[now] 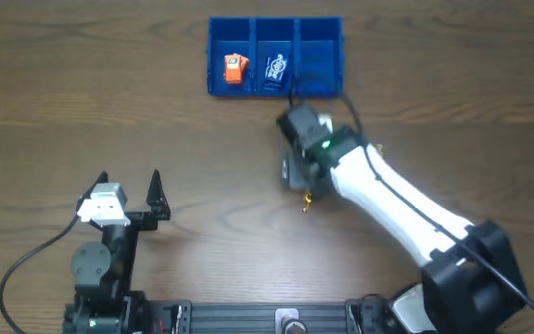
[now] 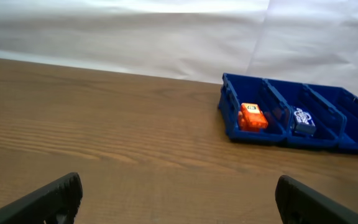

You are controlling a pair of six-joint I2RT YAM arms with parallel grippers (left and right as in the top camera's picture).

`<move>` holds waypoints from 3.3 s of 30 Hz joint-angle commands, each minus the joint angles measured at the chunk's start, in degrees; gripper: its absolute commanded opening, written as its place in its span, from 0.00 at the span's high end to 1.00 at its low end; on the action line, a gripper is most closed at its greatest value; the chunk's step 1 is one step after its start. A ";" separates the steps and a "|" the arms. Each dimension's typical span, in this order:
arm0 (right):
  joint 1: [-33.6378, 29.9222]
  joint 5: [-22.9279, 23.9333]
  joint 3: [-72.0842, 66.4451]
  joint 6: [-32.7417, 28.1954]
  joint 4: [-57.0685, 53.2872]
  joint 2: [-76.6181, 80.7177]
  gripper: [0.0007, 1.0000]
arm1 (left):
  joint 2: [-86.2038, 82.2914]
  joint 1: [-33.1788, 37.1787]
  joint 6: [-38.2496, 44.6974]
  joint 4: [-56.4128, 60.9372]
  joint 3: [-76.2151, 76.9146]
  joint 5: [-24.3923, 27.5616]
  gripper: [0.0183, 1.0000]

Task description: Sort Candies Into Trays

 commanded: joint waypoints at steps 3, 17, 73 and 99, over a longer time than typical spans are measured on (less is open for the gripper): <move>0.79 -3.43 -11.15 5.46 6.40 0.26 0.17 | -0.26 0.22 1.01 -2.38 -0.87 0.72 0.00; 1.29 -3.23 -11.30 6.36 13.25 6.54 0.40 | -0.26 0.22 1.01 -2.38 -0.87 0.72 0.00; -17.49 0.66 -0.20 -15.10 11.80 7.17 0.23 | -0.26 0.22 1.01 -2.38 -0.87 0.72 0.00; -17.49 -1.09 -1.40 -13.35 17.57 14.99 0.81 | -0.26 0.22 1.03 -2.38 -0.87 0.74 0.00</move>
